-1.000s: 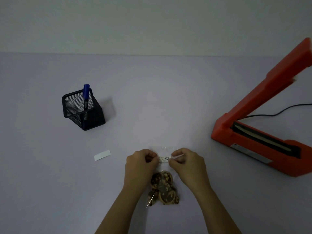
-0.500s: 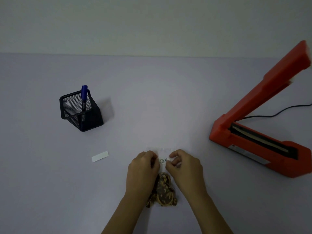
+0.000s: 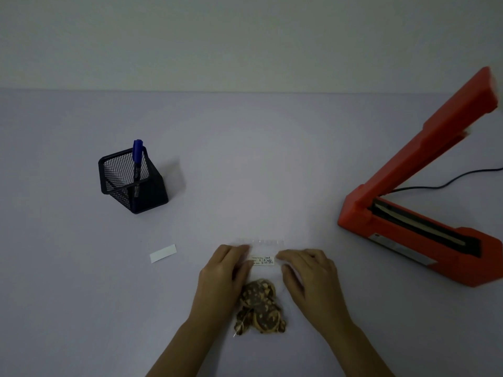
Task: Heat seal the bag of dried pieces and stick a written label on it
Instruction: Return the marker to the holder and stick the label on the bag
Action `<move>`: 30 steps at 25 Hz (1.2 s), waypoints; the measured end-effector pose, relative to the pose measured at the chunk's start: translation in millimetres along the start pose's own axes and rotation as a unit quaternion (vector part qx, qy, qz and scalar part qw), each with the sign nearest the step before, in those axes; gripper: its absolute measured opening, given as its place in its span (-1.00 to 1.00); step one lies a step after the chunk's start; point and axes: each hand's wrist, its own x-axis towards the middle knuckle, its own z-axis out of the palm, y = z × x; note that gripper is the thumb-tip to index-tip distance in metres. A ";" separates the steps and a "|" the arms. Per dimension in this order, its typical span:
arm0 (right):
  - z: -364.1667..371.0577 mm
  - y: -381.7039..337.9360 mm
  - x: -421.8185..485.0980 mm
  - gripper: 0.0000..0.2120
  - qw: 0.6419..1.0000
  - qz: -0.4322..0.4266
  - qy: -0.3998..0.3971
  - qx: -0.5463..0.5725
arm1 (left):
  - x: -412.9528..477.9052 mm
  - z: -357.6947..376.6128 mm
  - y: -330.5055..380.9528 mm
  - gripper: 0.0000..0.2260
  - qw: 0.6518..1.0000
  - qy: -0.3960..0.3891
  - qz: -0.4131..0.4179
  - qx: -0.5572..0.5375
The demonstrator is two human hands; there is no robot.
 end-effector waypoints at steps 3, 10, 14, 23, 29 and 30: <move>3.2 3.2 -1.3 -0.73 0.999 -0.027 -0.015 -0.029 | 1.2 -3.8 -7.4 -0.77 0.995 -0.041 0.080 0.032; 5.5 6.4 0.0 -0.65 0.998 -0.040 -0.033 -0.048 | 5.3 -2.8 -14.8 -0.79 0.972 -0.084 0.186 0.116; 6.1 4.3 0.0 -0.67 0.998 -0.037 -0.025 -0.054 | 3.4 -1.5 -15.9 -0.78 0.978 -0.067 0.158 0.118; 5.2 3.5 2.3 -0.67 0.998 -0.030 -0.018 -0.061 | -1.0 -2.4 -15.0 -0.77 0.988 -0.025 0.103 0.109; 8.5 6.4 0.7 -0.57 0.993 -0.055 -0.029 -0.097 | -3.3 1.3 -19.3 -0.60 0.975 -0.065 0.145 0.159; 9.1 6.6 -0.2 -0.58 0.994 -0.054 -0.028 -0.094 | -3.4 1.4 -18.6 -0.61 0.976 -0.061 0.140 0.158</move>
